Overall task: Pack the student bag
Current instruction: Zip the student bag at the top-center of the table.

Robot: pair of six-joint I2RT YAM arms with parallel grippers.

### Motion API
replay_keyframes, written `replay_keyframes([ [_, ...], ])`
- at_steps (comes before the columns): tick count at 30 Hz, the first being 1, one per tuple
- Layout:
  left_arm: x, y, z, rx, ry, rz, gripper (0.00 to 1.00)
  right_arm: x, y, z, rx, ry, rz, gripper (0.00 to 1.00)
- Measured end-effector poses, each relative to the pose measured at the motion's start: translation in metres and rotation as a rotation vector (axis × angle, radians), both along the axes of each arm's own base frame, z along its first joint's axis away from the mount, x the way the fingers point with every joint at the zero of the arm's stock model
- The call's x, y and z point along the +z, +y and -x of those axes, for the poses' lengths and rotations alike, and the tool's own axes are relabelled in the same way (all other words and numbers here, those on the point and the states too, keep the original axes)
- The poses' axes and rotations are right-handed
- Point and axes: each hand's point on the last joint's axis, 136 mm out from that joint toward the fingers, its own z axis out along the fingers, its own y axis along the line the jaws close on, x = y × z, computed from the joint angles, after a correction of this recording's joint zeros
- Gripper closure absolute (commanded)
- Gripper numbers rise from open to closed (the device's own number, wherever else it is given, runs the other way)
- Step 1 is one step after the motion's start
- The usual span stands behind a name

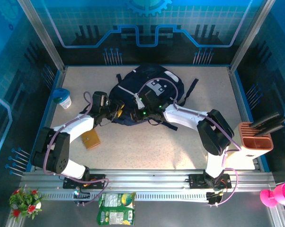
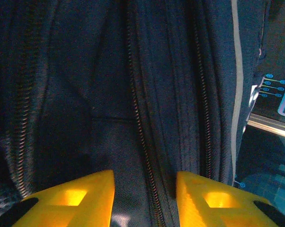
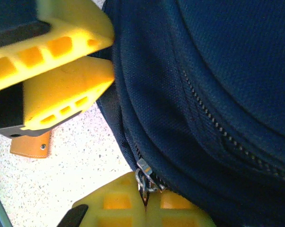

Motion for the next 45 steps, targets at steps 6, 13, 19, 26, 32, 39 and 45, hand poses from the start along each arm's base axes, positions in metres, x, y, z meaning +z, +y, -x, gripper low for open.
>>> replay_keyframes([
  [6,-0.001,-0.005,-0.009,-0.008,-0.012,0.003,0.67,0.0,0.0,0.0,0.0,-0.001,0.0,1.0],
  [13,-0.004,-0.007,-0.016,-0.014,-0.008,-0.002,0.88,-0.002,-0.002,0.0,0.0,-0.008,0.014,1.0],
  [19,-0.001,-0.005,-0.017,-0.038,-0.012,-0.005,0.97,-0.006,-0.028,-0.001,-0.017,-0.028,0.05,1.0],
  [26,0.002,-0.004,-0.017,-0.07,-0.029,-0.015,1.0,0.0,-0.083,-0.02,-0.089,-0.037,0.105,1.0],
  [32,0.003,-0.007,-0.015,-0.099,-0.033,-0.008,1.0,-0.004,-0.105,-0.026,-0.105,-0.022,0.156,1.0],
  [39,0.005,-0.008,-0.015,-0.122,-0.042,-0.01,1.0,0.002,-0.126,-0.045,-0.154,0.006,0.214,1.0],
  [45,0.004,-0.009,-0.014,-0.137,-0.046,-0.017,1.0,-0.004,-0.162,-0.07,-0.29,0.075,0.259,1.0],
])
